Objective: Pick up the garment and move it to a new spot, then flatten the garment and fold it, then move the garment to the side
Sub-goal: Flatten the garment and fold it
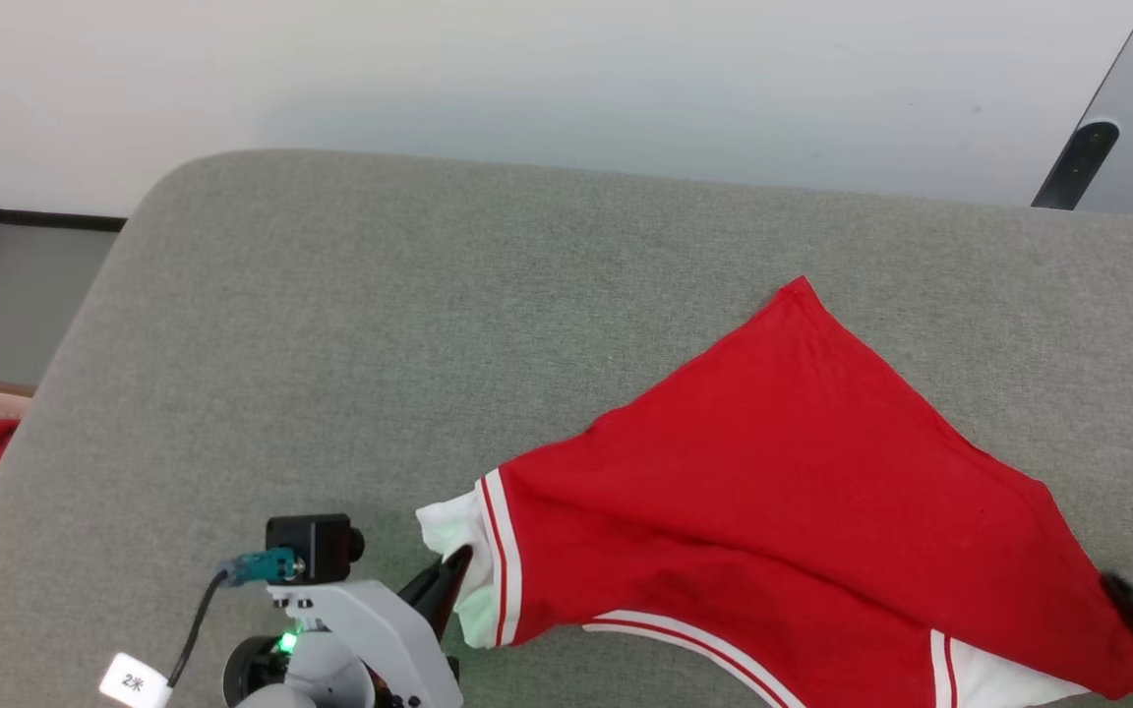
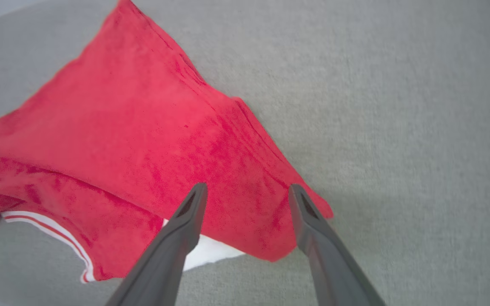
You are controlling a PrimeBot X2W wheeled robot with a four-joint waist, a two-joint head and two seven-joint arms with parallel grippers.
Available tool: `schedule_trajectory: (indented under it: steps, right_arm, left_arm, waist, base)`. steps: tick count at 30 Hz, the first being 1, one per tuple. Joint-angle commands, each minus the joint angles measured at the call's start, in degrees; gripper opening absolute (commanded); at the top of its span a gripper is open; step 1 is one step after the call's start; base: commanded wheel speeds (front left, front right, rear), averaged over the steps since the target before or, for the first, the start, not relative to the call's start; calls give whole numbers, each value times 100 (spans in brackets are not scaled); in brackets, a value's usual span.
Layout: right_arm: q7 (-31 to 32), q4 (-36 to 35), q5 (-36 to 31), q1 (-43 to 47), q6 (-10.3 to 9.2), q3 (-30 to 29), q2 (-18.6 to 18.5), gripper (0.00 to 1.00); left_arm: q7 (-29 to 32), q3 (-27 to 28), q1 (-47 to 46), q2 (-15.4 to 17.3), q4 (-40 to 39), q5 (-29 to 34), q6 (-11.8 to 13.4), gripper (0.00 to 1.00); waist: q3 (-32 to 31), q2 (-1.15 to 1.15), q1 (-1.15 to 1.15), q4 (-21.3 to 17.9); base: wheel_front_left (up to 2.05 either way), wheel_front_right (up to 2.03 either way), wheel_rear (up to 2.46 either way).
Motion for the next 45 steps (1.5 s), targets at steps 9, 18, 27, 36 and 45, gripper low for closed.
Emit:
schedule_trajectory:
  steps: [9, 18, 27, 36, 45]
  right_arm:
    - [-1013, 2, -321, -1393, -2, 879, -357, 100]
    - [-1778, 1387, -576, -3053, -2, 1632, -917, 100]
    - [-1345, 3073, -410, -4466, -2, 2481, -1457, 100]
    - [-229, 4430, -75, -5304, -3, 3181, -1744, 100]
    - [653, 5599, -124, -5837, -3, 3209, -1691, 100]
  left_arm:
    - [7, -95, -126, -92, -56, 83, -37, 0]
    - [42, -288, -474, -391, 127, 180, -243, 0]
    - [-17, -470, -846, -801, 490, 254, -521, 0]
    - [-112, -584, -1136, -1129, 830, 302, -726, 0]
    - [-189, -634, -1303, -1321, 1089, 295, -877, 0]
  waist:
    - [142, 0, 0, 240]
    - [467, 0, 0, 800]
    - [834, 0, 0, 1394]
    - [1127, 0, 0, 1699]
    - [1333, 0, 0, 1832]
  base:
    - [0, 0, 0]
    - [0, 0, 0]
    - [0, 0, 0]
    - [0, 0, 0]
    - [0, 0, 0]
